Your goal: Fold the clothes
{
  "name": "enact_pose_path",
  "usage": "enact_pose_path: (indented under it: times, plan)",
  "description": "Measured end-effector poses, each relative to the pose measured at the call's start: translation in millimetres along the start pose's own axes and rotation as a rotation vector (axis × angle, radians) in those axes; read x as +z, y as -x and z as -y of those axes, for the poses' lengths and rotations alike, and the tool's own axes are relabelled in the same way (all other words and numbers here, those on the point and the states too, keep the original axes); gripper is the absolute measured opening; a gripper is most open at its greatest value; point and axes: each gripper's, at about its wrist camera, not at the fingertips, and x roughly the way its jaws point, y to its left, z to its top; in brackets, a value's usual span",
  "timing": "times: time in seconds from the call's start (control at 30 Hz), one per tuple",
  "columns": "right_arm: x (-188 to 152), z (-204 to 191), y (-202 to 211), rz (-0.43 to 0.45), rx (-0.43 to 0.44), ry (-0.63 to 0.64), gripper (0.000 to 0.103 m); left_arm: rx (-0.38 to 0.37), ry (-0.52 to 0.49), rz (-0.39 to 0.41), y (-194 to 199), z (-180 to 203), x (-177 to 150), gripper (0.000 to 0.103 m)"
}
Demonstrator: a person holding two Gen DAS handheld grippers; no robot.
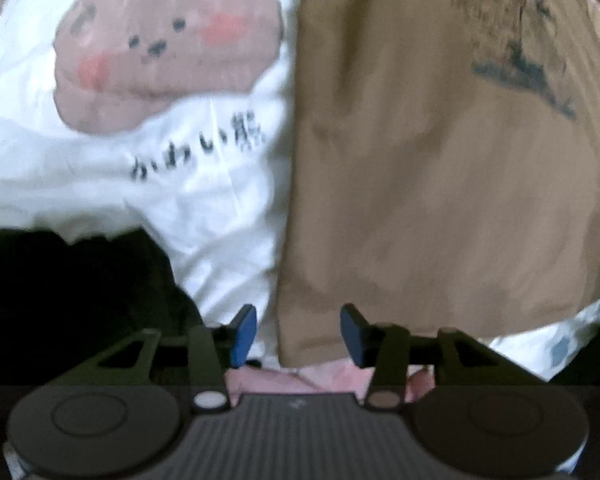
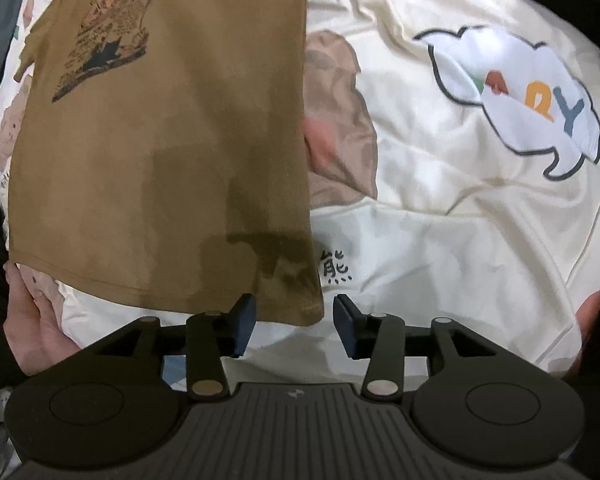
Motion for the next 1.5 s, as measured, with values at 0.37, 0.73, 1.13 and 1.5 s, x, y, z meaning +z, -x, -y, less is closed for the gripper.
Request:
enact_pose_path:
  times: [0.37, 0.73, 1.13, 1.5]
  plan:
    - [8, -10, 60, 0.241, 0.024, -0.011, 0.048, 0.060, -0.032, 0.283, 122, 27, 56, 0.063]
    - [20, -18, 109, 0.478, 0.035, 0.018, 0.057, 0.127, -0.079, 0.518, 191, 55, 68, 0.079]
    - [23, -36, 128, 0.518, 0.039, 0.039, 0.070, 0.126, -0.057, 0.577, 210, 61, 77, 0.083]
    - [29, -41, 131, 0.579, -0.023, 0.030, 0.070, 0.102, -0.002, 0.562, 192, 40, 95, 0.083]
